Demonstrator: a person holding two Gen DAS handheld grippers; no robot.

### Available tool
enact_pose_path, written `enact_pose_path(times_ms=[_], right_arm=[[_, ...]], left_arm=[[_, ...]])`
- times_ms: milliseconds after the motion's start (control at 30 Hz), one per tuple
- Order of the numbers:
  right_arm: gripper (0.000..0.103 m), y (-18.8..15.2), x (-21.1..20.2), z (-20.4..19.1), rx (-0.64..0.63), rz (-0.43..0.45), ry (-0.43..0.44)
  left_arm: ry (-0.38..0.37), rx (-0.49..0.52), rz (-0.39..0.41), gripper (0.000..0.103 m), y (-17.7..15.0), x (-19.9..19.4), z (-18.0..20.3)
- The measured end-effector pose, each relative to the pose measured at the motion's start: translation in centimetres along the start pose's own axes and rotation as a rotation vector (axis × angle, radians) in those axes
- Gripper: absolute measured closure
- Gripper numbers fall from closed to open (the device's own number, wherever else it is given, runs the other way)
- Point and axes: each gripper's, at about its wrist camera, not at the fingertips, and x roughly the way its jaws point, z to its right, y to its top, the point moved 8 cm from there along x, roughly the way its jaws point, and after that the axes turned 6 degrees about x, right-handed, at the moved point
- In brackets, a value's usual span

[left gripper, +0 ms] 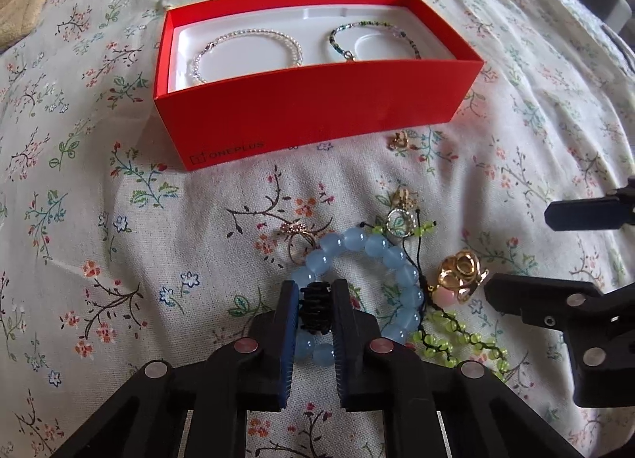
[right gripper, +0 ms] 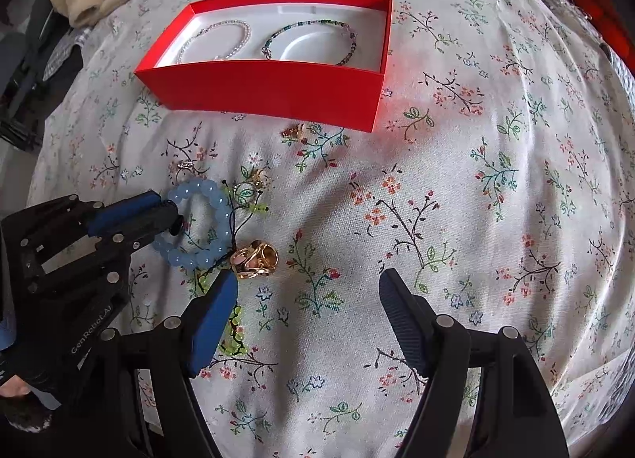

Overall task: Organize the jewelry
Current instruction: 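Close the left tool on the black hair clip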

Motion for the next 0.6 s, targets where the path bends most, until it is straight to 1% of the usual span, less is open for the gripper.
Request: enact_pose_path(times_ms=[267,467,600], right_arm=[[0.027,0.1,-0.4,0.5,0.024,-0.001,0.026],[0.027,0.1,-0.4,0.3,0.038,-0.008,0.056],[0.027,0.0,0.0,-0.7,0.035,-0.017,0.086]], left_arm=[[-0.046,-0.060,0.035,0.092,0.7,-1.4,-0.9],[-0.037,-0.087,0.044,0.092,0.9,-1.9,-1.6],[-0.025,-0.099,0.036,0.092,0.7,-1.9,-2.1]])
